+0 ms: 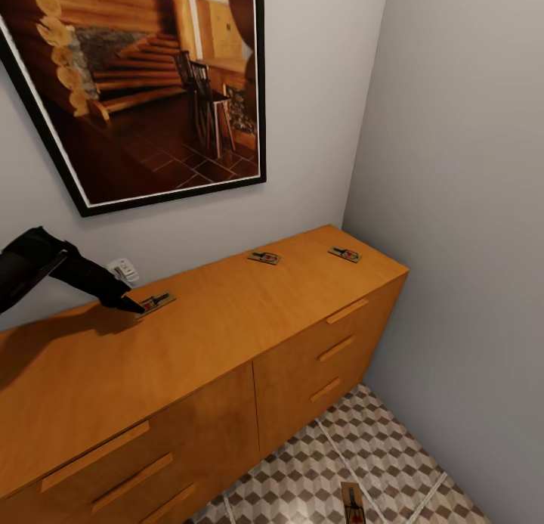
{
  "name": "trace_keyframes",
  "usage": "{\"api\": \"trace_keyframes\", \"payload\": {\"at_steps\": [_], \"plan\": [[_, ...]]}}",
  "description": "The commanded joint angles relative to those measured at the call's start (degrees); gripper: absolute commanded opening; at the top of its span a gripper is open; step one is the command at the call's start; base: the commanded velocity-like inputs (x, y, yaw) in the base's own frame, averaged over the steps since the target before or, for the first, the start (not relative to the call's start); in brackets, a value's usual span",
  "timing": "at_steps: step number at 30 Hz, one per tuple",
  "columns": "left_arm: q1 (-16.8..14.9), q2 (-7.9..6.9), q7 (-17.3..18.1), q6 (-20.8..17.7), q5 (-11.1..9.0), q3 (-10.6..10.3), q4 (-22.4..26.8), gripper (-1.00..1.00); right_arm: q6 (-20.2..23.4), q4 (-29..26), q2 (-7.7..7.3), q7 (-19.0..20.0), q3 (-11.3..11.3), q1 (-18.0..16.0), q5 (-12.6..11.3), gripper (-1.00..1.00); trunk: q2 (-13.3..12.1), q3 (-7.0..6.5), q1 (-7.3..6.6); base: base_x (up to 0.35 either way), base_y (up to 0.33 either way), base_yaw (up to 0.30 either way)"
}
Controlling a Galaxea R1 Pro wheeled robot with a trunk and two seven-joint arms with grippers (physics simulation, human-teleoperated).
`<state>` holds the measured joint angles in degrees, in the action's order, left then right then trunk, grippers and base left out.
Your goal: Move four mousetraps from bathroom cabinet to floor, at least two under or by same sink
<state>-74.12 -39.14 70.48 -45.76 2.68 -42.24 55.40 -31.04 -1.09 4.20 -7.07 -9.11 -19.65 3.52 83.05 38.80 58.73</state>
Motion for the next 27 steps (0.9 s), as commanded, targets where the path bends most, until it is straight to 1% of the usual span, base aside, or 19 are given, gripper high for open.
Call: {"api": "trace_keyframes", "payload": {"at_steps": [1, 5, 12, 23, 26, 27], "plan": [[-0.1, 0.23, 0.4, -0.5, 0.7, -0.1, 0.1, 1.00, -0.2, 0.0, 0.02, -0.3, -0.3, 0.0, 0.3, -1.00, 0.0, 0.05, 0.00, 0.000, 0.000, 0.000], [-0.1, 1.13, 0.4, -0.5, 1.7, -0.1, 0.1, 1.00, -0.2, 0.0, 0.02, -0.3, -0.3, 0.0, 0.3, -1.00, 0.0, 0.06, 0.00, 0.000, 0.000, 0.000], [-0.1, 2.22, 0.4, -0.6, 2.1, -0.1, 0.1, 1.00, -0.2, 0.0, 0.02, -0.3, -0.3, 0.0, 0.3, -1.00, 0.0, 0.06, 0.00, 0.000, 0.000, 0.000], [-0.1, 2.49, 0.4, -0.6, 2.4, -0.2, 0.0, 1.00, -0.2, 0.0, 0.02, -0.3, -0.3, 0.0, 0.3, -1.00, 0.0, 0.06, 0.00, 0.000, 0.000, 0.000], [-0.1, 2.49, 0.4, -0.6, 2.5, -0.4, 0.0, 1.00, -0.2, 0.0, 0.02, -0.3, -0.3, 0.0, 0.3, -1.00, 0.0, 0.06, 0.00, 0.000, 0.000, 0.000], [-0.1, 2.49, 0.4, -0.6, 2.5, -0.8, 0.0, 1.00, -0.2, 0.0, 0.02, -0.3, -0.3, 0.0, 0.3, -1.00, 0.0, 0.06, 0.00, 0.000, 0.000, 0.000]]}}
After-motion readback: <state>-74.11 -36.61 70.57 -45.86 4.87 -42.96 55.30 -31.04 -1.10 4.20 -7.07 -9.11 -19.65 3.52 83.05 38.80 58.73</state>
